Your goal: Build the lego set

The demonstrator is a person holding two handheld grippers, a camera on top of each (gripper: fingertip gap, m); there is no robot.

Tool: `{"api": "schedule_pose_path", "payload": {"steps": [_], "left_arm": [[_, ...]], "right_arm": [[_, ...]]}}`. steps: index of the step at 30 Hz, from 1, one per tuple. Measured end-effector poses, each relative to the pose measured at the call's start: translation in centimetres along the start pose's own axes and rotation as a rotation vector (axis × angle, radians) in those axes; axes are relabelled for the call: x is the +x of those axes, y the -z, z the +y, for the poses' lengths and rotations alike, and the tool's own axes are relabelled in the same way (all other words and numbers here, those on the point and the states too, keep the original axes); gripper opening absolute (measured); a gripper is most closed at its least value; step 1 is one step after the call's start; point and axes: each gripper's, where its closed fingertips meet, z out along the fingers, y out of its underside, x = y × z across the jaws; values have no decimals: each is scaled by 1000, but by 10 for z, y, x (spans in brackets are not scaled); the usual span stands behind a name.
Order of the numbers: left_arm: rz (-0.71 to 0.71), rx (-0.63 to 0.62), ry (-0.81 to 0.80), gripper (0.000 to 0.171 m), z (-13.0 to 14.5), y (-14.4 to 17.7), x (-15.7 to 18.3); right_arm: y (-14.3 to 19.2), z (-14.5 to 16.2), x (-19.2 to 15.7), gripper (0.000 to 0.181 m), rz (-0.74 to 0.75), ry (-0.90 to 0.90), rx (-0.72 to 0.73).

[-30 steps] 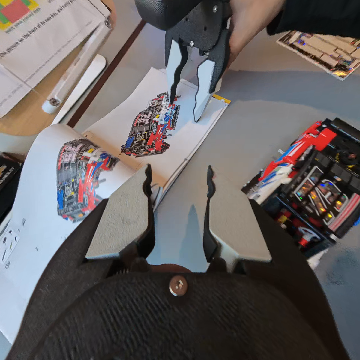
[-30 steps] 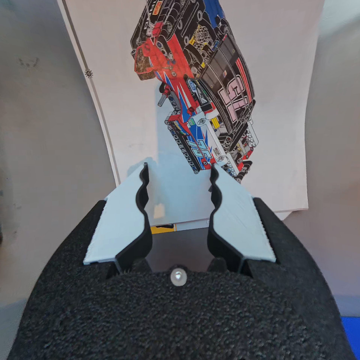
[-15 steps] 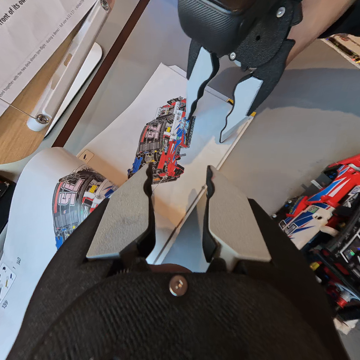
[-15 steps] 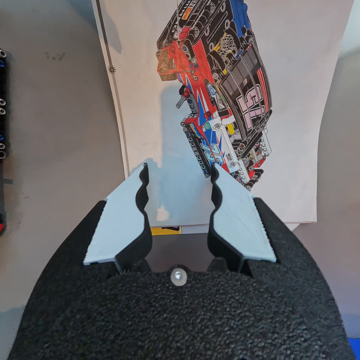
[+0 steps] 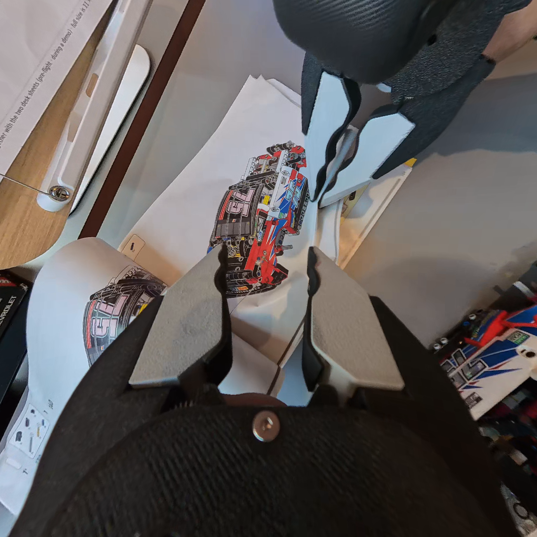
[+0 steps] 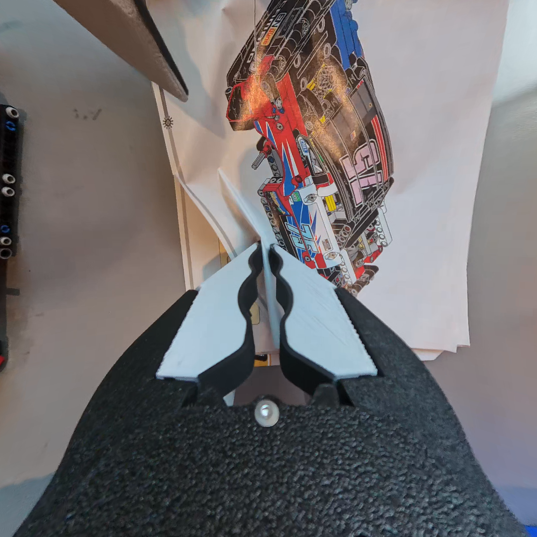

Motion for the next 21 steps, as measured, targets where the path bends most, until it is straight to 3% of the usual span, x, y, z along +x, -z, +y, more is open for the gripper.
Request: {"api": "schedule_pose_path", "payload": {"steps": [13, 18, 21], "left_arm": [[6, -75, -251, 70, 11, -18, 41], [-176, -158, -352, 42, 23, -30, 32], [-275, -110, -298, 16, 20, -27, 23]], "right_arm": [[26, -17, -2, 2, -28, -53, 13], [41, -32, -5, 1, -10, -67, 37], [49, -39, -7, 0, 13, -58, 44]]}}
